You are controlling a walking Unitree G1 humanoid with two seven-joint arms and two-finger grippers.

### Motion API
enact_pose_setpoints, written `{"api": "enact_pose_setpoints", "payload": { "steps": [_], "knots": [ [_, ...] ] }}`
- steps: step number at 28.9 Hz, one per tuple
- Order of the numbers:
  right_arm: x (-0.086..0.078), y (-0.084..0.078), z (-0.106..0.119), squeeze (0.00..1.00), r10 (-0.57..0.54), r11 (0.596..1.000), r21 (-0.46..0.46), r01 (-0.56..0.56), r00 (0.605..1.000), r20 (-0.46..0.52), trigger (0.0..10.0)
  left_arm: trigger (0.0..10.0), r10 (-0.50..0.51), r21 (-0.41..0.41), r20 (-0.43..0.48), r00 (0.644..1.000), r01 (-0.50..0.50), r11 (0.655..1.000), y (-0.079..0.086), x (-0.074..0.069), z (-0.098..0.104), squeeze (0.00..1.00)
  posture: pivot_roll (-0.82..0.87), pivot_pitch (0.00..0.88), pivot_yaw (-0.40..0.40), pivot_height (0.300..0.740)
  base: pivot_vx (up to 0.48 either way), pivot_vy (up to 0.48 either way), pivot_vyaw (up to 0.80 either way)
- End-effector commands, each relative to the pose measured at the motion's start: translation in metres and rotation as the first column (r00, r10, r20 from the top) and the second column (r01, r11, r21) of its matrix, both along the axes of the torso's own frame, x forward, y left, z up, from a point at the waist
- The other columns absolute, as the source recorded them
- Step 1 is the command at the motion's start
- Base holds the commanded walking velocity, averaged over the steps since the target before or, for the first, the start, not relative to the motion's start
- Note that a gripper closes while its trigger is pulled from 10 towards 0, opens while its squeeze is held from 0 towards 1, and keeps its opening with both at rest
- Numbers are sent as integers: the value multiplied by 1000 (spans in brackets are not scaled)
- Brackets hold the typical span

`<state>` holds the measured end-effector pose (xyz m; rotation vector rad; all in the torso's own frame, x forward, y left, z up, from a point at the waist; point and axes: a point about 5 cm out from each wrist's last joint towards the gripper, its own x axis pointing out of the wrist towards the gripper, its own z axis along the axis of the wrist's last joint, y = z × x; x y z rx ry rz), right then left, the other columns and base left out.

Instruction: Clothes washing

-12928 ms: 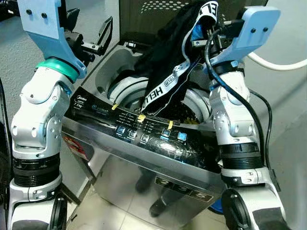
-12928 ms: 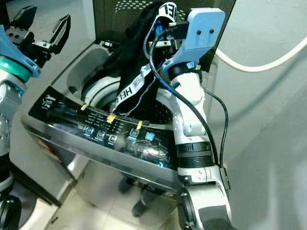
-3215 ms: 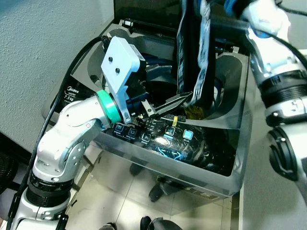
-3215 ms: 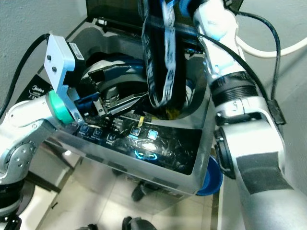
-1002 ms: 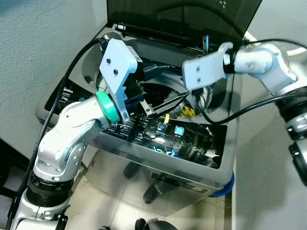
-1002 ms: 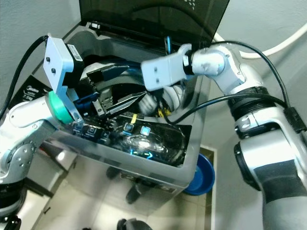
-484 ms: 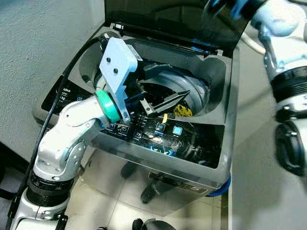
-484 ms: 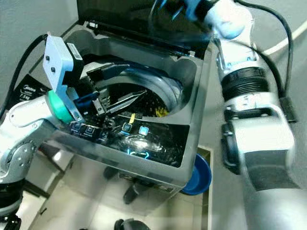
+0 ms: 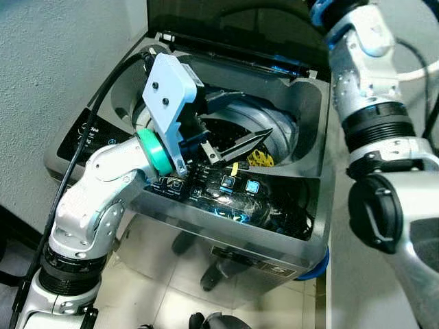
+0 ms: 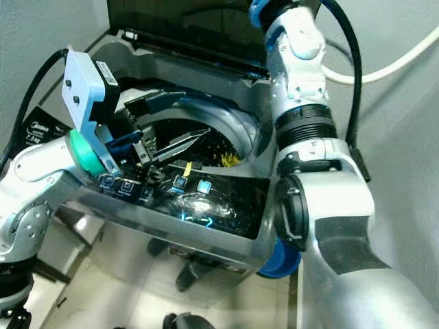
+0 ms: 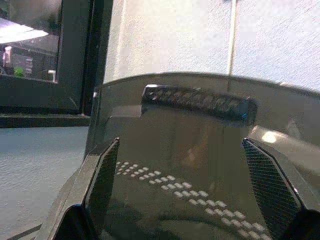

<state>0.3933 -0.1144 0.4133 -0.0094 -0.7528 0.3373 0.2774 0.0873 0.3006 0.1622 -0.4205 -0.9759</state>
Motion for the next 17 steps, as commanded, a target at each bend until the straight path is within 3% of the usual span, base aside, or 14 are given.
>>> {"api": "enact_pose_setpoints", "payload": {
  "steps": [1, 7, 8, 9, 10, 11, 12, 13, 14, 15, 16, 17],
  "knots": [
    [2, 1, -5, 0, -14, 1000, -10, 14, 1000, -20, 10000, 10000, -6, 4, 8, 1000, 6, 1000, -2, -2, 0, 0, 58, 63, -73, 740, 0, 0, 0],
    [6, 10, -15, 0, -42, 999, -34, 40, 997, -57, 10000, 10000, 3, -2, 10, 1000, -3, 1000, -2, -1, 0, 0, 61, 62, -77, 740, 0, 0, 0],
    [8, 9, -19, 0, -23, 999, 34, 27, 995, -97, 10000, 10000, 41, -24, 14, 999, -41, 999, 1, 2, 2, 0, 64, 67, -80, 740, 0, 0, 0],
    [8, 9, -19, 0, -23, 999, 34, 27, 995, -97, 10000, 10000, 41, -24, 14, 999, -41, 999, 1, 2, 2, 0, 64, 67, -80, 740, 0, 0, 0],
    [9, 1, -24, 0, 2, 991, 131, 15, 992, -124, 10000, 10000, 111, -75, 17, 994, -110, 991, 8, 7, 8, 0, 69, 71, -82, 740, 0, 0, 0],
    [9, 1, -24, 0, 2, 991, 131, 15, 992, -124, 10000, 10000, 111, -75, 17, 994, -110, 991, 8, 7, 8, 0, 69, 71, -82, 740, 0, 0, 0],
    [8, -9, -37, 0, 2, 983, 181, 22, 992, -130, 10000, 10000, 221, -142, 17, 975, -217, 966, 22, 14, 15, 0, 73, 74, -80, 740, 0, 0, 0],
    [8, -9, -37, 0, 2, 983, 181, 22, 992, -130, 10000, 10000, 221, -142, 17, 975, -217, 966, 22, 14, 15, 0, 73, 74, -80, 740, 0, 0, 0],
    [7, -17, -51, 0, -12, 981, 191, 38, 990, -140, 10000, 10000, 313, -196, 8, 950, -305, 932, 35, 20, 20, 0, 73, 76, -76, 740, 0, 0, 0],
    [7, -17, -51, 0, -12, 981, 191, 38, 990, -140, 10000, 10000, 313, -196, 8, 950, -305, 932, 35, 20, 20, 0, 73, 76, -76, 740, 0, 0, 0],
    [2, -24, -76, 0, -49, 983, 165, 75, 987, -155, 10000, 10000, 441, -227, 12, 897, -427, 875, 54, 24, 25, 0, 75, 79, -66, 740, 0, 0, 0],
    [2, -24, -76, 0, -49, 983, 165, 75, 987, -155, 10000, 10000, 441, -227, 12, 897, -427, 875, 54, 24, 25, 0, 75, 79, -66, 740, 0, 0, 0]
  ]
}}
